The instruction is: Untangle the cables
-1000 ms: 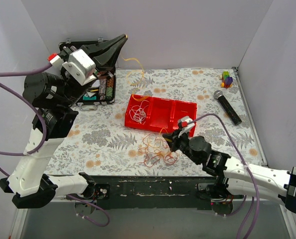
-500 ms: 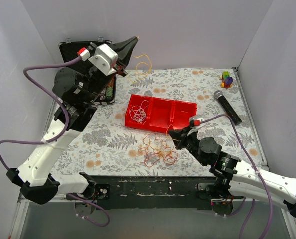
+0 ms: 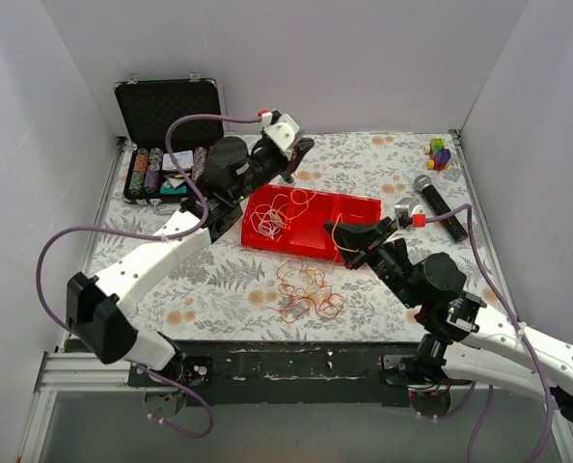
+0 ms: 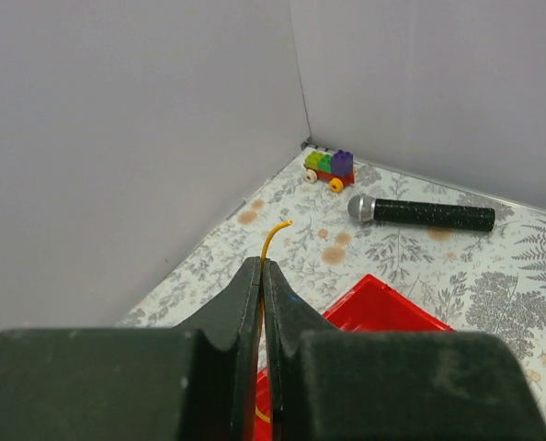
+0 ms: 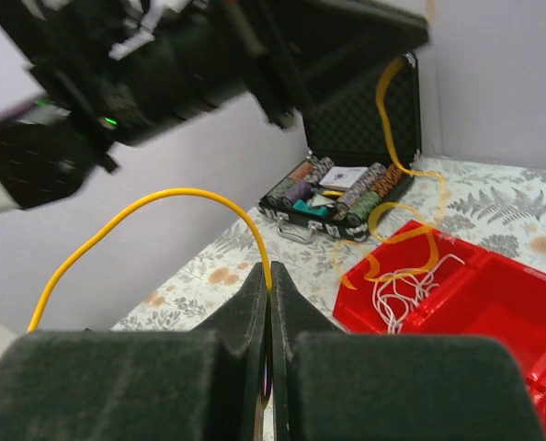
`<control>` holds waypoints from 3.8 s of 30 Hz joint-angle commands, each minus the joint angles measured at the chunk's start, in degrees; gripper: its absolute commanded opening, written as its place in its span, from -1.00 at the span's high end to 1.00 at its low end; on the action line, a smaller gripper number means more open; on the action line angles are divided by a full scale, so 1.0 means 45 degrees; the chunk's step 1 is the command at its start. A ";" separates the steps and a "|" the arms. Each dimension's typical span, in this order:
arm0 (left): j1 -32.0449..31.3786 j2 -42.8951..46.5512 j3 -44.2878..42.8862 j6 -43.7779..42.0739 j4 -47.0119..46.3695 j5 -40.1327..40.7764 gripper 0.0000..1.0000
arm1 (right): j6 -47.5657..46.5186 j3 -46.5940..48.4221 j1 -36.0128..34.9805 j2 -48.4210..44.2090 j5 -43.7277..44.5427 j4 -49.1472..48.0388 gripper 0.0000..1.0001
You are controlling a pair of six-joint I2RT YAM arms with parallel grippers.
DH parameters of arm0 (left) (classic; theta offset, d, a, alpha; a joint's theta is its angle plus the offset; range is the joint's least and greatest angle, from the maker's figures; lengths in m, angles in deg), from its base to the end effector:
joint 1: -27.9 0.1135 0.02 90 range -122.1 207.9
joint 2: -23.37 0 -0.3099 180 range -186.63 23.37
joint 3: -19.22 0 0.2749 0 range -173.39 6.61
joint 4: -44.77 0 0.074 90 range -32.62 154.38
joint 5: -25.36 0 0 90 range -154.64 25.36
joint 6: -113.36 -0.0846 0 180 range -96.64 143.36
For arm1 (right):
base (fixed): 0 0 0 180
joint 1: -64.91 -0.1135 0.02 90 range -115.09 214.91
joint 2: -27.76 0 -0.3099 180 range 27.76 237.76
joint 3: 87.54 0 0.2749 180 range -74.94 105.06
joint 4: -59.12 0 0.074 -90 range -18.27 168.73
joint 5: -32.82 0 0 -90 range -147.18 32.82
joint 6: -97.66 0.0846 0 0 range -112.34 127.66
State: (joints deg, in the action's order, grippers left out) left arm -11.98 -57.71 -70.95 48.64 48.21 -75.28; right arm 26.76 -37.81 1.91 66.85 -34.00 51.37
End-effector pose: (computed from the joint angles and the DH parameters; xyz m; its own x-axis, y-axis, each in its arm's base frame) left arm 0.2968 -0.2683 0.4786 -0.2610 -0.3288 -0.9076 0.7296 0.5485 -0.4085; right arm 0.1176 0.1574 0.4075 -0.0772 0.5111 -0.8561 -0.6606 0.6169 0.4279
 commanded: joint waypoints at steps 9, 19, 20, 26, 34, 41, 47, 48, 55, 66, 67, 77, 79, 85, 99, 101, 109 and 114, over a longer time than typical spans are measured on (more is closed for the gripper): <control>0.0463 -0.3563 -0.0636 0.0829 -0.0716 -0.1152 1.00 | -0.1000 0.1789 0.0016 -0.0307 -0.0952 -0.0730 0.97; 0.0658 -0.4443 0.0419 0.0379 -0.0601 -0.1210 0.87 | -0.1312 0.2062 0.0016 -0.0367 -0.0757 -0.0749 0.97; 0.0659 -0.4444 0.0419 0.0437 -0.0464 -0.1289 0.69 | -0.1332 0.2082 0.0016 -0.0328 -0.0776 -0.0788 0.97; 0.0698 -0.3722 0.0302 0.0749 0.0726 -0.2343 0.37 | -0.1411 0.2258 0.0036 -0.0035 -0.0795 -0.0866 0.97; 0.0873 -0.1850 0.0497 0.1081 0.1704 -0.2013 -0.35 | -0.1489 0.2297 0.0036 0.0258 -0.0522 -0.0866 0.97; 0.2591 0.1118 0.0731 0.2371 0.3519 -0.5150 -0.94 | -0.1528 0.2434 0.0036 0.0629 -0.0405 -0.1061 0.97; 0.2515 0.2216 0.1023 0.1378 0.6389 -1.0152 -0.96 | -0.1469 0.2492 0.0036 0.0922 -0.0522 -0.1237 0.97; 0.2340 0.2333 0.1237 0.1066 0.6722 -1.0311 -0.96 | -0.1411 0.2512 0.0016 0.1000 -0.0561 -0.1295 0.97; 0.1422 0.2256 0.2645 -0.0693 0.6998 -1.0527 -0.96 | -0.1430 0.2610 0.0036 0.1098 -0.0601 -0.1511 0.97; 0.0347 0.1376 0.1825 -0.0598 0.6901 -1.1270 -0.89 | -0.1684 0.2766 0.0036 0.1333 -0.0522 -0.1667 0.97; 0.0249 0.1377 0.1864 -0.0617 0.6901 -1.1250 -0.83 | -0.1703 0.2766 0.0036 0.1313 -0.0522 -0.1725 0.97; -0.0141 0.1221 0.1533 -0.0149 0.7116 -1.1779 0.16 | -0.1665 0.2649 0.0055 0.1254 -0.0541 -0.1921 0.97; -0.0142 0.1143 0.1397 -0.0226 0.7213 -1.1623 0.64 | -0.1645 0.2630 0.0055 0.1274 -0.0522 -0.1901 0.97; -0.0142 0.1104 0.0481 -0.0285 0.7545 -1.0587 1.00 | -0.1548 0.2493 0.0036 0.1215 0.0063 -0.1415 0.94; -0.0162 0.0029 -0.7742 -0.1809 1.0748 -0.8829 1.00 | -0.0571 -0.0728 0.0055 0.0902 0.0493 0.0813 -0.45; -0.0142 0.0087 -0.8211 -0.1673 1.0671 -0.8809 1.00 | -0.0435 -0.1100 0.0055 0.1272 0.0571 0.0930 -0.47; -0.0142 0.0341 -0.8878 -0.0871 0.9949 -0.8849 1.00 | 0.0016 -0.1766 0.0055 0.3907 0.0045 -0.0532 -0.48; -0.0142 0.0946 -0.7049 -0.0793 0.7980 -0.7153 1.00 | 0.0716 -0.1803 0.0075 0.4675 0.0939 -0.0106 -0.44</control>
State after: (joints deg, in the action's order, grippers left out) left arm -12.46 -56.83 -108.54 44.20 90.39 -114.03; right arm 26.62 -46.47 2.23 87.77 -33.23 53.53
